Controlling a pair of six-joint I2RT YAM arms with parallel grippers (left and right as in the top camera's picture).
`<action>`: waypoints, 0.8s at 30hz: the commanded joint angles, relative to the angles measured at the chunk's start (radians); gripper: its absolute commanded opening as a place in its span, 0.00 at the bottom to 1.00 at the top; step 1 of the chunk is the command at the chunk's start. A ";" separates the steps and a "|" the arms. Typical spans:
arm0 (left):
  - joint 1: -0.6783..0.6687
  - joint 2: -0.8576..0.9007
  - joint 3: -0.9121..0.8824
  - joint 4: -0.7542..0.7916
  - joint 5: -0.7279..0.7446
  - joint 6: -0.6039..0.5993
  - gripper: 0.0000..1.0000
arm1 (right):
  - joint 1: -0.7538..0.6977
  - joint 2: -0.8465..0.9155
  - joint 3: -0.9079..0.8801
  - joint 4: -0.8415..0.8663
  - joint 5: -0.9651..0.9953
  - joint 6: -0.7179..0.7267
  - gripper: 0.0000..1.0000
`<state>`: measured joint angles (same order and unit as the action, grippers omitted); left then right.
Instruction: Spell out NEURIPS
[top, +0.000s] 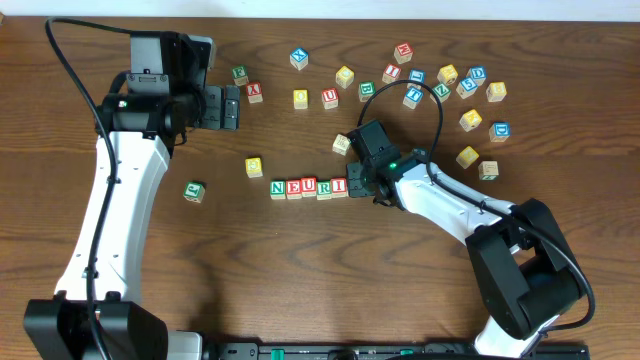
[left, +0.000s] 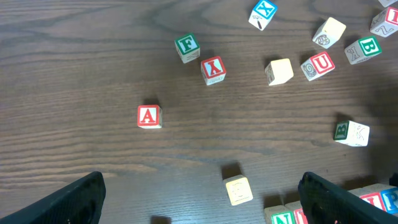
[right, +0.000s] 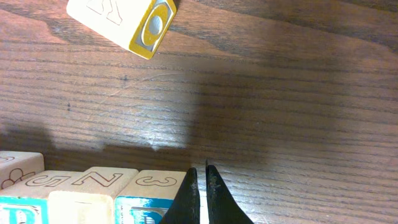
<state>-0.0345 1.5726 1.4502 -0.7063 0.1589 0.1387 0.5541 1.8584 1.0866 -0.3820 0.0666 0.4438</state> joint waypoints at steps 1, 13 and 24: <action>0.003 -0.004 0.026 0.000 0.006 0.011 0.97 | -0.008 0.012 -0.003 -0.008 0.014 0.004 0.01; 0.003 -0.004 0.026 0.000 0.006 0.011 0.98 | -0.044 0.012 -0.001 -0.048 0.156 0.012 0.01; 0.003 -0.004 0.026 0.000 0.006 0.010 0.98 | -0.113 0.012 0.120 -0.070 0.167 -0.009 0.07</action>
<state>-0.0345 1.5726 1.4506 -0.7063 0.1589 0.1387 0.4606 1.8584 1.1297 -0.4427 0.2089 0.4423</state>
